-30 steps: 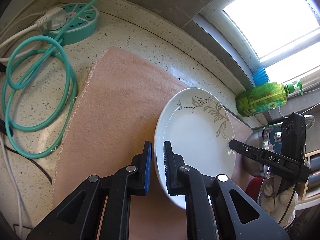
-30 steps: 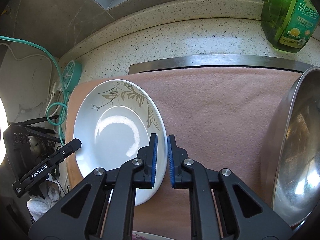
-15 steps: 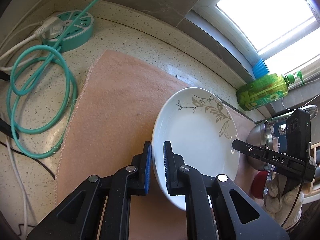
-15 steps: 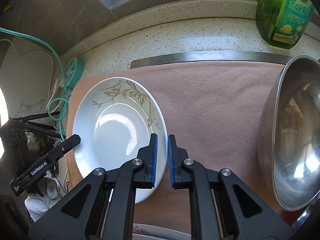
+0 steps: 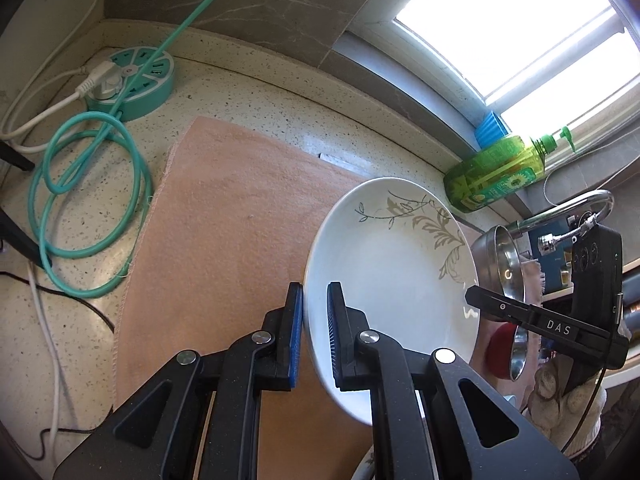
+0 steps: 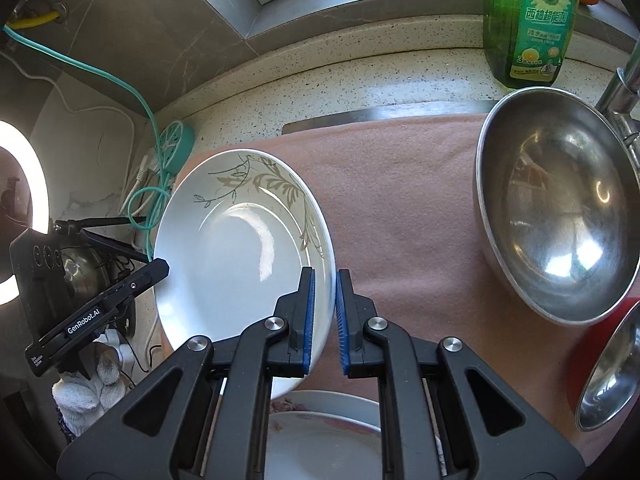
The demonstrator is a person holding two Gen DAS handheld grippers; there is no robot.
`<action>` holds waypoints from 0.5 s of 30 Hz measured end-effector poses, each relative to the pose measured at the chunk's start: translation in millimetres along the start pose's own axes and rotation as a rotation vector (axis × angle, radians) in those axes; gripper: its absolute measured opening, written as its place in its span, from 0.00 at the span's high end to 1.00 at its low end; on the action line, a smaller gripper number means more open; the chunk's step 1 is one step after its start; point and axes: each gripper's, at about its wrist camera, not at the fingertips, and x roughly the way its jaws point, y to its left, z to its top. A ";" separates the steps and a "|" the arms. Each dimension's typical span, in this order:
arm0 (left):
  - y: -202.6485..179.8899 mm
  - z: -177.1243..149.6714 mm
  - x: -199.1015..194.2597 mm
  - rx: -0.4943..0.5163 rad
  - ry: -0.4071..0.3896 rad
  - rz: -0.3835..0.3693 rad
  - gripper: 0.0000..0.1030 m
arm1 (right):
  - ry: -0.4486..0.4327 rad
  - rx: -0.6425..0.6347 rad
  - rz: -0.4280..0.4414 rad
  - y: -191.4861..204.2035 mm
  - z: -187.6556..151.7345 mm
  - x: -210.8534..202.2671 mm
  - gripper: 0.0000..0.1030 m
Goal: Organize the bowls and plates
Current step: 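Lift the gold-leaf plate off the towel with both tools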
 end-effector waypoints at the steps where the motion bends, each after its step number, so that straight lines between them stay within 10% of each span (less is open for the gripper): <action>1: -1.8 -1.8 -2.5 0.003 0.000 -0.005 0.90 | -0.001 0.002 0.005 -0.7 -3.7 -3.5 0.90; 15: -25.9 -38.5 -25.2 0.087 0.001 -0.030 0.90 | -0.017 0.043 0.043 -15.9 -70.8 -44.3 0.90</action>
